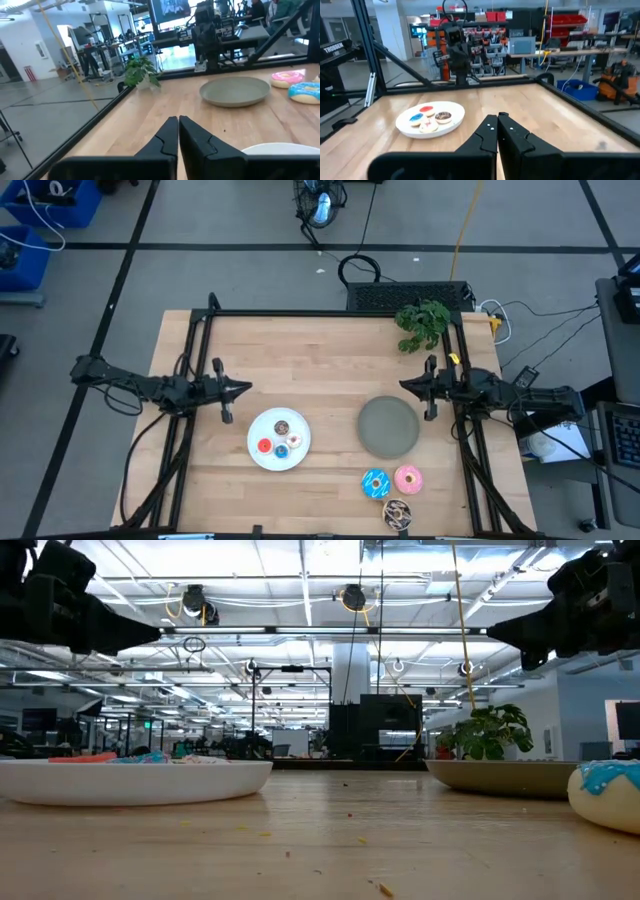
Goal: Pick & Place donuts
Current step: Put the big pink donut on the gray plate
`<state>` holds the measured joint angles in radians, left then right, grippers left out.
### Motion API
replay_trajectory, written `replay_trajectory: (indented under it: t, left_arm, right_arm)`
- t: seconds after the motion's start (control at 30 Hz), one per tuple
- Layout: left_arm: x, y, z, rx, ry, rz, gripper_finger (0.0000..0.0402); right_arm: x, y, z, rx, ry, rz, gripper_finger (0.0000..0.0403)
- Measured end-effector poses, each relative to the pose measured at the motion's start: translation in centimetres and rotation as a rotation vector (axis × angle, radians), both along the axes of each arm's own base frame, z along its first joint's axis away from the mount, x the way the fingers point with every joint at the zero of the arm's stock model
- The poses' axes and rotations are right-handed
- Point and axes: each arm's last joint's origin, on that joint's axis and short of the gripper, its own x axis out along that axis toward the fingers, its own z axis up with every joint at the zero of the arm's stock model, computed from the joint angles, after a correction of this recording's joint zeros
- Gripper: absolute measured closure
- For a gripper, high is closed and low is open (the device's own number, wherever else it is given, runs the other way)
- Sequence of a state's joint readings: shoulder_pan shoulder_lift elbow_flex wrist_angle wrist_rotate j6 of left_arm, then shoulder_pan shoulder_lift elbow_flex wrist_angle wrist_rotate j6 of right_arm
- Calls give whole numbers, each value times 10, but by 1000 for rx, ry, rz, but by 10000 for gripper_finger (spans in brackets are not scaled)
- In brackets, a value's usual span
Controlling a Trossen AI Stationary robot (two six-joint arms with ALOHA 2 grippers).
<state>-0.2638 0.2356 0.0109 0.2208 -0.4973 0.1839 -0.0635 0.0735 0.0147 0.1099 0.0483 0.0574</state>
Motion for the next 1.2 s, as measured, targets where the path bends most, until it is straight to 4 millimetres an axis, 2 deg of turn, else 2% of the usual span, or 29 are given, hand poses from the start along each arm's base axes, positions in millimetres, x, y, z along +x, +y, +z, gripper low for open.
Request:
replay_trajectory:
  t: [0.1, 0.2, 0.3, 0.37, 0.53, 0.63, 0.77, 0.87, 0.93, 1.03, 1.2]
  left_arm:
    - [0, 0, 2, -5, -19, 0, 363]
    - [0, 0, 4, -11, -42, 1, 356]
    - [0, 0, 6, -18, -63, 1, 354]
    - [0, 0, 8, -17, -77, 1, 353]
    - [0, 0, 8, 36, -73, 4, 353]
    - [0, 0, 6, 65, -38, 4, 353]
    - [0, 0, 3, 108, 1, 4, 353]
    - [0, 0, 3, 119, 3, 3, 353]
    - [0, 0, 3, 116, -6, 4, 353]
    - [0, 0, 6, 108, -34, 5, 353]
    - [-1, 0, 11, 80, -90, 7, 353]
  right_arm:
    - [1, 0, 3, -29, -12, -1, 403]
    - [4, 1, 2, -25, 61, 17, 403]
    - [7, 8, 45, -46, 32, 92, 403]
    - [11, 13, 73, -50, 76, 120, 403]
    - [36, 34, 126, -59, 379, 115, 403]
    - [60, 53, 142, -100, 559, 71, 403]
    - [96, 90, 148, -188, 737, 102, 403]
    - [120, 119, 157, -173, 787, 133, 403]
    - [132, 137, 155, -165, 870, 129, 403]
    - [144, 163, 149, -171, 1000, 112, 403]
    - [147, 193, 139, -98, 1192, 89, 403]
